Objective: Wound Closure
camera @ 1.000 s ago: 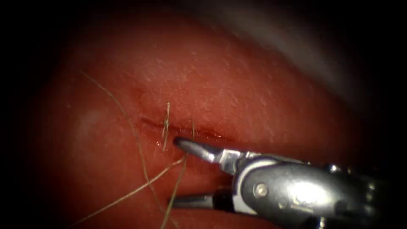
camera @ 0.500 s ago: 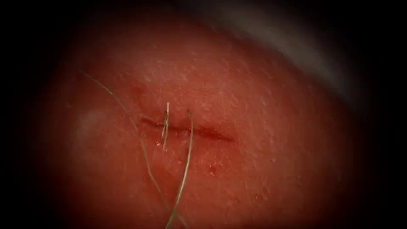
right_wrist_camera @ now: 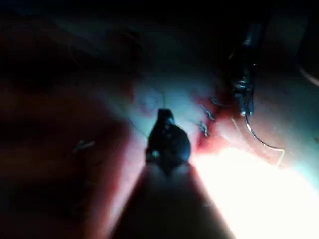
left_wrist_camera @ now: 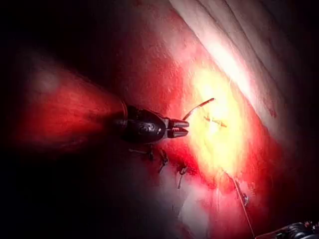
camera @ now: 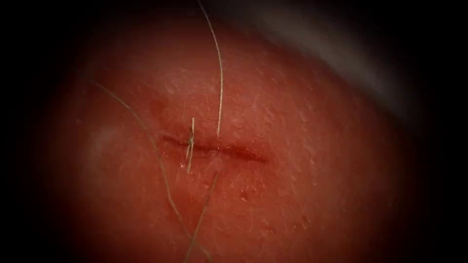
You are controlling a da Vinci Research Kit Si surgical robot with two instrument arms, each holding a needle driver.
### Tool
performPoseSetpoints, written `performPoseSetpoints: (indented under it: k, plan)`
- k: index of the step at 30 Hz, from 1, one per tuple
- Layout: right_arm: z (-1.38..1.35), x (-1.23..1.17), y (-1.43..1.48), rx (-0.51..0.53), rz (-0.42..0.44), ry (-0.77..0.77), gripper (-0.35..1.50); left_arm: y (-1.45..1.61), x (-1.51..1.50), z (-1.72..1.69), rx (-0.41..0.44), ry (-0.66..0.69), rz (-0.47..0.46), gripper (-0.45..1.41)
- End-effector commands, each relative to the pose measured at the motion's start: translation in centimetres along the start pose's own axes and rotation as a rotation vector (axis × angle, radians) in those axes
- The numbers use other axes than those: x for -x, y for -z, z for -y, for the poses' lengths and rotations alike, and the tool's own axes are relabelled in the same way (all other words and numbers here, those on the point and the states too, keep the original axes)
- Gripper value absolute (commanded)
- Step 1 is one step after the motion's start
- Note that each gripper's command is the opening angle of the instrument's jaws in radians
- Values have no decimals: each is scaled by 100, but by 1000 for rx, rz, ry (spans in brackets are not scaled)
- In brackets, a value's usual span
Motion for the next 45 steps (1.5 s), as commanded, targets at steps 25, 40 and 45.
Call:
performPoseSetpoints:
  k: [25, 40, 45]
  plan:
    - [-103, 66, 96, 195, 4, -75, 136, 7, 10, 7, 38, 155, 101, -35]
    - [-116, 73, 103, 207, 25, -93, 145, -24, 68, -28, 124, 361, 265, 62]
    - [-129, 82, 103, 227, 40, -97, 145, -22, 51, -15, 76, 471, 281, 78]
